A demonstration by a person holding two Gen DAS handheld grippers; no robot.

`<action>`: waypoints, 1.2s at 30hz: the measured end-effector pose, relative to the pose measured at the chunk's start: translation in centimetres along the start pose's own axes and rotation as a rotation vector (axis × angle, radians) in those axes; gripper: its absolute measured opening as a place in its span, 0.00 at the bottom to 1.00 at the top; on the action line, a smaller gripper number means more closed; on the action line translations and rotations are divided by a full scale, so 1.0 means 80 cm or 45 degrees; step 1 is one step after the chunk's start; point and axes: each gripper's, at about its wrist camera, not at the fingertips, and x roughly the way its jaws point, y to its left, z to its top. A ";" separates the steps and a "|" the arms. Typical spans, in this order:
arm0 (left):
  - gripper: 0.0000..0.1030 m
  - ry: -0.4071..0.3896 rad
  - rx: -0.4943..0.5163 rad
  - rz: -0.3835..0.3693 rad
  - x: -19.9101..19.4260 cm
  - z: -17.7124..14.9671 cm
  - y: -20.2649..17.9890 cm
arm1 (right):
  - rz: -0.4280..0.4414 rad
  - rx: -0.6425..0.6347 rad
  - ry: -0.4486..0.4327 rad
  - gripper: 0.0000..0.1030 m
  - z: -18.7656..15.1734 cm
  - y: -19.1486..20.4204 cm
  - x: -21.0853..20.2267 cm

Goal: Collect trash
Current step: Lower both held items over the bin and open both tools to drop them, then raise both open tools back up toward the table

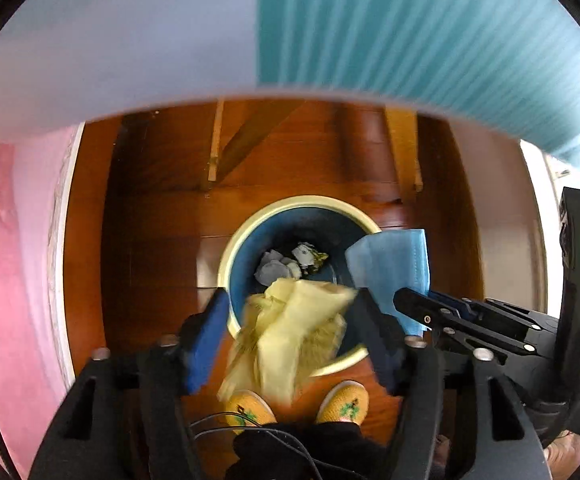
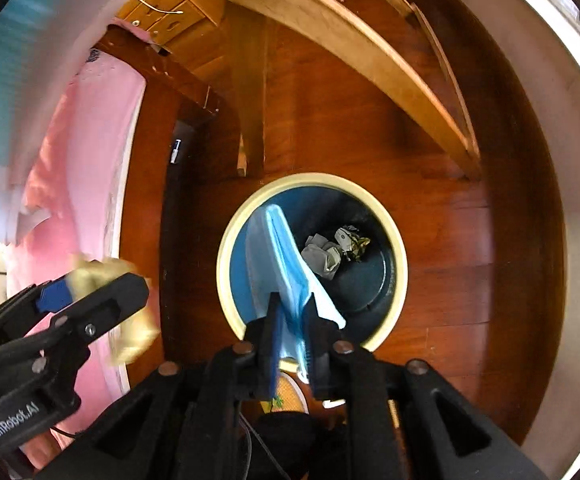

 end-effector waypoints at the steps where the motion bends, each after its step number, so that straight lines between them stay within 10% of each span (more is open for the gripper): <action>1: 0.73 -0.004 -0.003 0.002 0.004 -0.001 0.000 | 0.008 0.005 0.002 0.26 0.000 -0.001 0.005; 5: 0.78 -0.024 -0.015 -0.001 0.014 -0.004 0.009 | 0.023 0.010 0.000 0.56 0.002 -0.003 0.022; 16: 0.78 -0.066 -0.013 0.013 -0.055 -0.011 0.012 | -0.012 -0.055 -0.055 0.56 0.007 0.024 -0.014; 36: 0.78 -0.196 0.150 -0.021 -0.335 0.012 0.008 | -0.101 0.041 -0.148 0.56 -0.031 0.115 -0.265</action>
